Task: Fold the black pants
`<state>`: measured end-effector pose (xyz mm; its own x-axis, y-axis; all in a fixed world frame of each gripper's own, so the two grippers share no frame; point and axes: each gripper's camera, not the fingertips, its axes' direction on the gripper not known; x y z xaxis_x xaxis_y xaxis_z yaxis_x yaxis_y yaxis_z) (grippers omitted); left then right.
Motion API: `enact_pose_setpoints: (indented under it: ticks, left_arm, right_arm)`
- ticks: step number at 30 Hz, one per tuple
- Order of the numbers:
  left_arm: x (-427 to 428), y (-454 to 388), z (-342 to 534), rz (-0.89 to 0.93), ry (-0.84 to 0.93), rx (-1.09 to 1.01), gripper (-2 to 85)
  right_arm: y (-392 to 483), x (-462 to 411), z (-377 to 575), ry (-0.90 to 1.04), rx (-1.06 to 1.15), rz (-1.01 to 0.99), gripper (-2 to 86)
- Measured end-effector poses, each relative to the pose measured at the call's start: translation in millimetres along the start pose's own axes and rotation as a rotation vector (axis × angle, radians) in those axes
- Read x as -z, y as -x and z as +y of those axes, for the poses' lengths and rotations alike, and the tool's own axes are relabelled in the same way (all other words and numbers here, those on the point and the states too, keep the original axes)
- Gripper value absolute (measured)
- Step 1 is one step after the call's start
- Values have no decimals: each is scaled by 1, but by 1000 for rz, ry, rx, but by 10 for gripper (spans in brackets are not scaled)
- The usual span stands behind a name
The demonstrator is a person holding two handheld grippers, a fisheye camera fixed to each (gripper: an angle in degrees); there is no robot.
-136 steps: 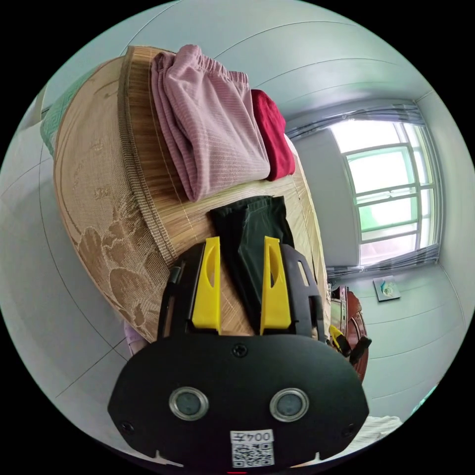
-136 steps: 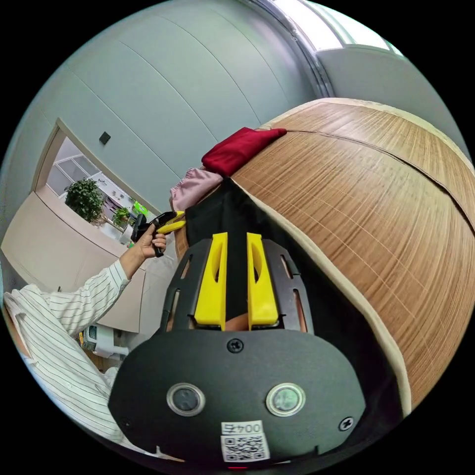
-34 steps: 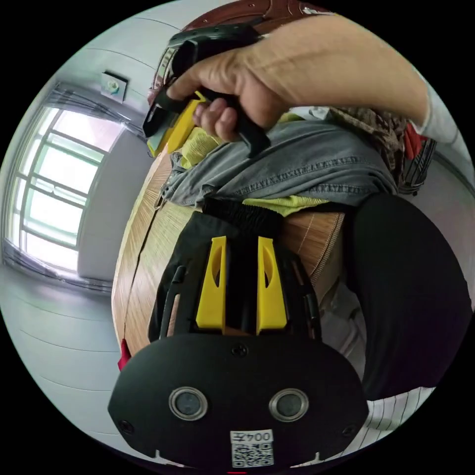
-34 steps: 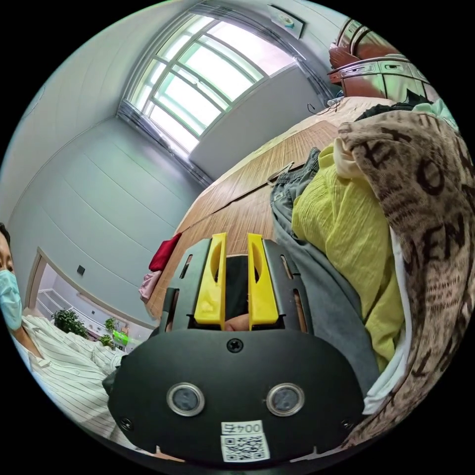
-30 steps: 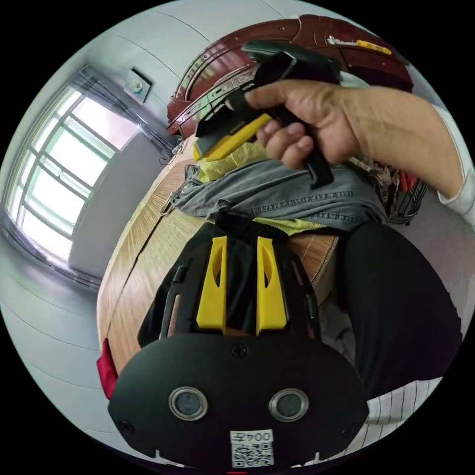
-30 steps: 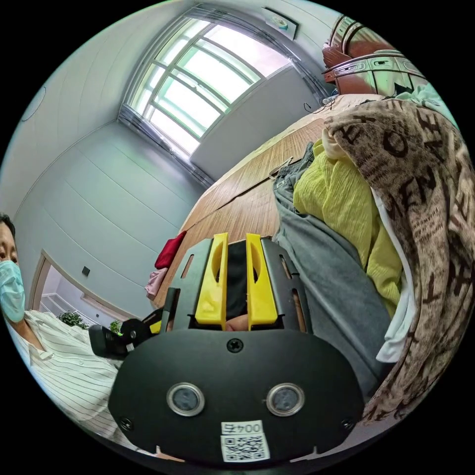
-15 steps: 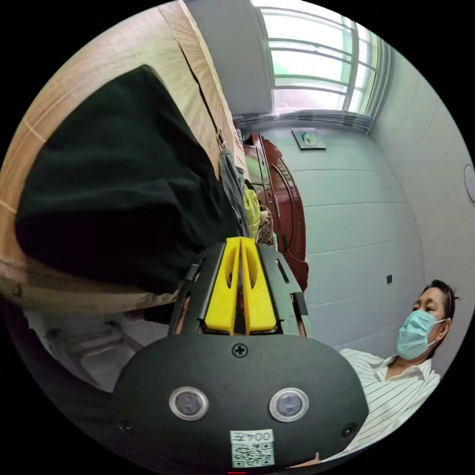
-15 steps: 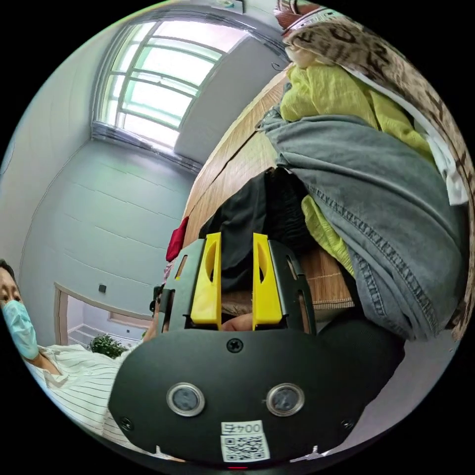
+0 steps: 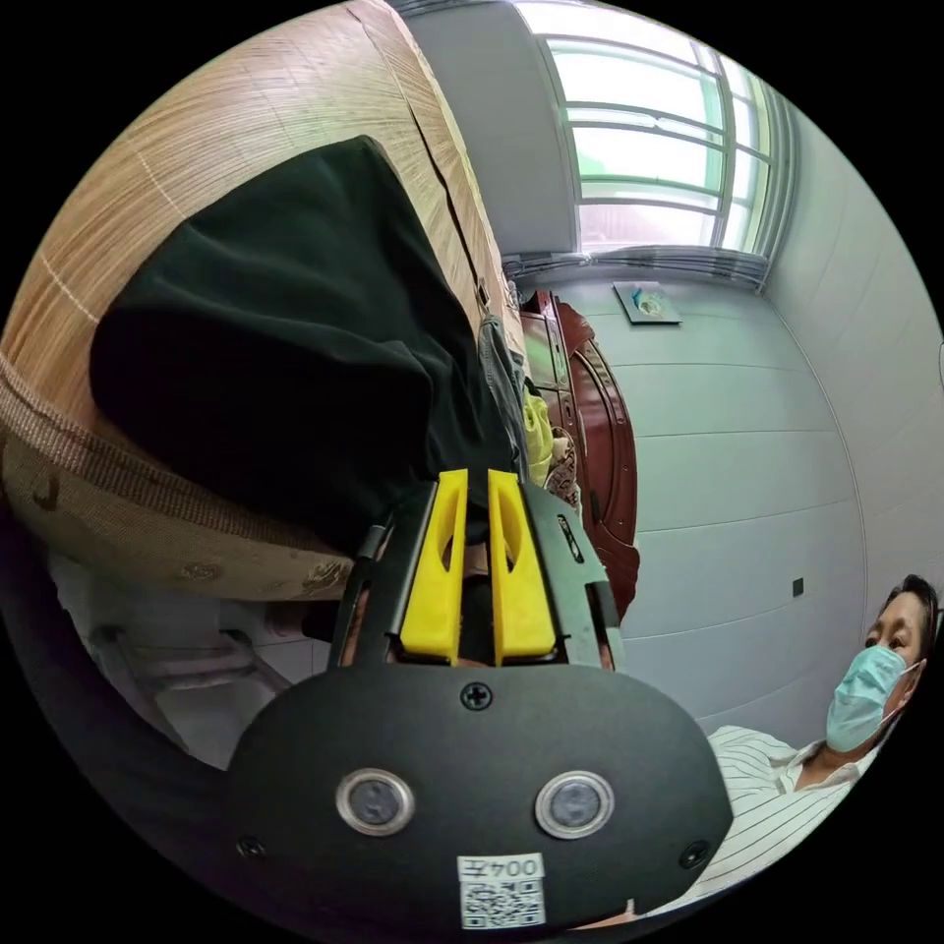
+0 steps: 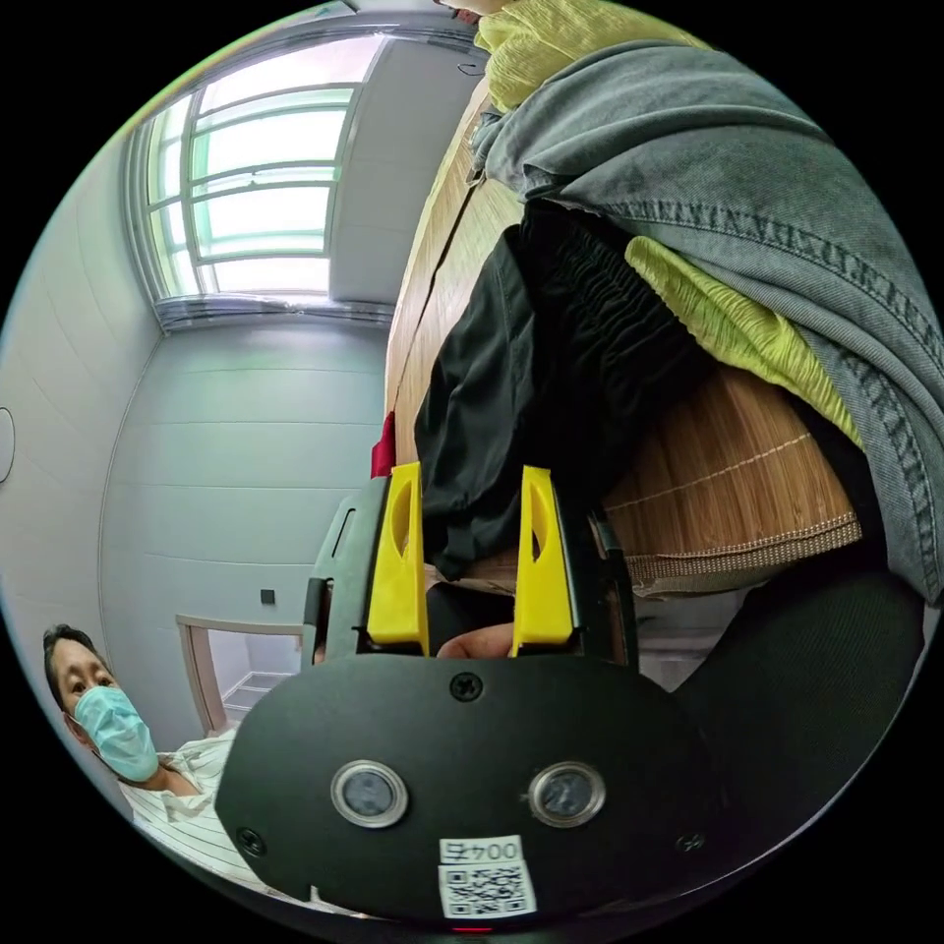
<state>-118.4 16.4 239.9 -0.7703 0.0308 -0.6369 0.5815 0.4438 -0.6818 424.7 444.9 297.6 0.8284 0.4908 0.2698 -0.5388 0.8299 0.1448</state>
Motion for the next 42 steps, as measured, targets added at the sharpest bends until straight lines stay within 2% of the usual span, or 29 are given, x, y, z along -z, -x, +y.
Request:
enact_pose_setpoints:
  ticks: [6, 12, 18, 26, 33, 38, 42]
  left_arm:
    - [-21, 18, -10, 0, 52, 24, 54]
    - [-29, 28, -11, -14, 87, 13, 56]
    - [-31, 40, -8, -17, 111, 25, 50]
    - [-35, 50, -2, -25, 130, 35, 40]
    - [-33, 56, 4, -21, 133, 42, 30]
    - [-35, 58, 10, -10, 136, 48, 25]
    - [-39, 58, 14, -7, 135, 53, 25]
  right_arm:
    - [-9, -8, 4, -28, -47, 9, 147]
    - [-7, -1, 9, -73, -52, 102, 146]
    - [-9, -3, 13, -66, -42, 114, 113]
    - [13, -12, 14, -50, -13, 251, 94]
    - [11, -9, 26, -43, -63, 201, 116]
    - [5, 14, 30, -154, -96, 101, 134]
    - [7, 16, 29, -163, -87, 80, 134]
